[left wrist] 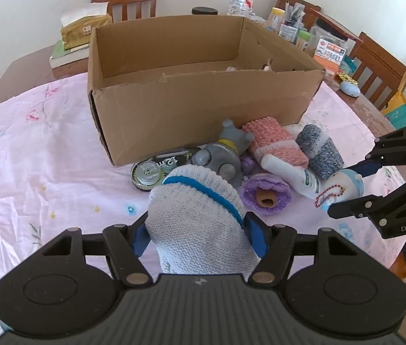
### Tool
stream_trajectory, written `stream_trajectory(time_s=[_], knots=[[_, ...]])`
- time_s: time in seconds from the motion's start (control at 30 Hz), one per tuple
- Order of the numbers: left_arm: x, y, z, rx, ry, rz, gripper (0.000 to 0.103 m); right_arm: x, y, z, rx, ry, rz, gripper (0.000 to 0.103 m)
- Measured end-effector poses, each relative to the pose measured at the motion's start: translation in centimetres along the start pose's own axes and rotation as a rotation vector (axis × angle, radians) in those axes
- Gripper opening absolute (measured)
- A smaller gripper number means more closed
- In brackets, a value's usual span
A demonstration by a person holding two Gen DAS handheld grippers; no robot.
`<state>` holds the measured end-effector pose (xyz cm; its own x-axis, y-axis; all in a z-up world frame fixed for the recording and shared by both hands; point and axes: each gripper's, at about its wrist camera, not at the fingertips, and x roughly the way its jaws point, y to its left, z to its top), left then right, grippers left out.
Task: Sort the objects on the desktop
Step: 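Lift the glove and round toy and carry both over the cardboard box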
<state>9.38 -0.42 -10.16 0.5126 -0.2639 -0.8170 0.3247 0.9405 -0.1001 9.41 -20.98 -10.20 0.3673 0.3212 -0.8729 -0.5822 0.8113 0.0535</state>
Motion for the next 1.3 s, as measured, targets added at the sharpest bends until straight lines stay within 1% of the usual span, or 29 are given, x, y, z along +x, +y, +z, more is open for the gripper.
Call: stream_trajectory(time_s=[0.3, 0.6, 0.8, 1.0, 1.3], knots=[[-1.1, -0.8, 0.7, 0.045, -0.003, -0.022, 0.067, -1.9, -0.2, 0.5, -0.047, -0.019, 0.002, 0.052], [-2.5, -1.8, 2.1, 0.098, -0.033, -0.044, 0.067, -3.8, -0.4, 2.0, -0.085, -0.069, 0.007, 0.052], [-3.4, -2.6, 3.9, 0.156, -0.067, -0.051, 0.067, -5.3, -1.1, 3.1, -0.099, -0.109, 0.005, 0.052], [-4.2, -2.6, 6.0, 0.180, -0.106, -0.057, 0.067, -6.6, -1.8, 4.6, -0.139, -0.149, -0.026, 0.052], [-4.5, -2.4, 9.3, 0.218, -0.180, -0.023, 0.067, -7.9, -2.8, 7.3, -0.194, -0.209, -0.069, 0.052]])
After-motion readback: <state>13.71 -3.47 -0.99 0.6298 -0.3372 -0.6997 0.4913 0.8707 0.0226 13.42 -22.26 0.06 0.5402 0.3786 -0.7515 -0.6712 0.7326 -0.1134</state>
